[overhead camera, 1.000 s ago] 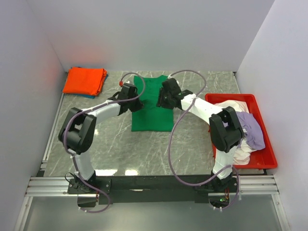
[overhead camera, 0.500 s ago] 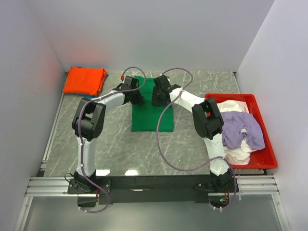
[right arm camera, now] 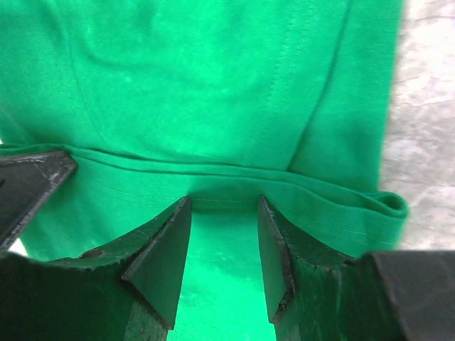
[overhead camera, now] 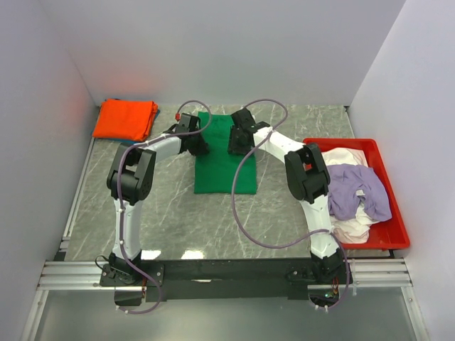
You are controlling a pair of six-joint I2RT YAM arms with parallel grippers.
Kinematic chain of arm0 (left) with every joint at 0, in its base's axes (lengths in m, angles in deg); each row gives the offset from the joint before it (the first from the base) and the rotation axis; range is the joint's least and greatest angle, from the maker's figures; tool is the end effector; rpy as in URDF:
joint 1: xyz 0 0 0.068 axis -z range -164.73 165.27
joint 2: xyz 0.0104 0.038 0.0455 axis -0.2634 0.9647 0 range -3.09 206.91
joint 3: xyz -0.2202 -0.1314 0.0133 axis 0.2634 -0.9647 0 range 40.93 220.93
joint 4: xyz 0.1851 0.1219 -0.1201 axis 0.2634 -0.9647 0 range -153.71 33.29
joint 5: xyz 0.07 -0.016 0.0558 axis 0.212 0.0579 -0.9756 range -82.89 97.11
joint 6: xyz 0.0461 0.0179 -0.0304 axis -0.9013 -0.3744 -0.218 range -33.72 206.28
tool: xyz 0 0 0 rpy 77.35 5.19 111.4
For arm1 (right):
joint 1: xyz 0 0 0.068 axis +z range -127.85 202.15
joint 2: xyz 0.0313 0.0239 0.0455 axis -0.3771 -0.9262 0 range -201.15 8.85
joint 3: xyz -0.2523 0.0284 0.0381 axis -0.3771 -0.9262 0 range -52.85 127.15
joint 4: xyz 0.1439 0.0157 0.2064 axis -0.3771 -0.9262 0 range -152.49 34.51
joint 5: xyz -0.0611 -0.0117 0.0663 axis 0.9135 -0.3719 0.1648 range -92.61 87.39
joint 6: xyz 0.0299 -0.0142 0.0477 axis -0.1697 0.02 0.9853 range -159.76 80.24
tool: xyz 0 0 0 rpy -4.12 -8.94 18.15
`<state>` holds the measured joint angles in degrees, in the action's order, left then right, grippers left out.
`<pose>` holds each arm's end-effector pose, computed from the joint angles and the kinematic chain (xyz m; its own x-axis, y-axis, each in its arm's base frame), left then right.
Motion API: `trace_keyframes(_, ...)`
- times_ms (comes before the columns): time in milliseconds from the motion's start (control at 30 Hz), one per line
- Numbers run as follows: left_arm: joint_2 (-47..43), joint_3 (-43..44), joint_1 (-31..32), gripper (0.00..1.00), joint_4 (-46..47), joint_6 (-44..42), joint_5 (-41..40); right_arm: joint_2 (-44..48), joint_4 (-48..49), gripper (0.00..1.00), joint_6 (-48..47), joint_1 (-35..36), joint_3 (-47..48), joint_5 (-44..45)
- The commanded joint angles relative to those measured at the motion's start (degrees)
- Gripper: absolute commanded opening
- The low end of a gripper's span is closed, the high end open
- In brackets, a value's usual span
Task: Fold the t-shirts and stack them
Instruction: Fold the tshirt
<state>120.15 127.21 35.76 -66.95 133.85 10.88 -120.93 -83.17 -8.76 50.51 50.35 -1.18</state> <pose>0.4281 -0.1628 0.1424 -0.7524 -0.5051 -0.4228 -0.2435 0.8097 -0.5340 0.4254 0.2285 0.1583 -0.8502 0.1263 -0.5110 -0.0281 0.9585 0.2836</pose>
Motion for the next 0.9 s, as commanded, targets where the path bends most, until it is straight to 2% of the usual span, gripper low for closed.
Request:
trace_keyframes(0,-2.29,0.64,-0.63,0.07,-0.04,-2.22,0.62,5.22,-1.5,0.5,-1.65,-1.99,1.22,0.85)
trace_keyframes(267,-8.72,-0.5,-0.89,0.17,0.05,-3.89,0.19,12.88,1.66,0.5,-1.3,-4.36,-7.13,1.65)
trace_keyframes(600,-6.0,-2.26,-1.15,0.14,0.22,-3.8,-1.04,7.44,1.49,0.49,-1.3,-5.77,-6.43,-0.64)
trace_keyframes(867,-1.34,-2.08,-1.68,0.05,0.48,-3.36,-2.01,2.78,1.14,0.49,-1.3,-7.53,-5.46,-1.26)
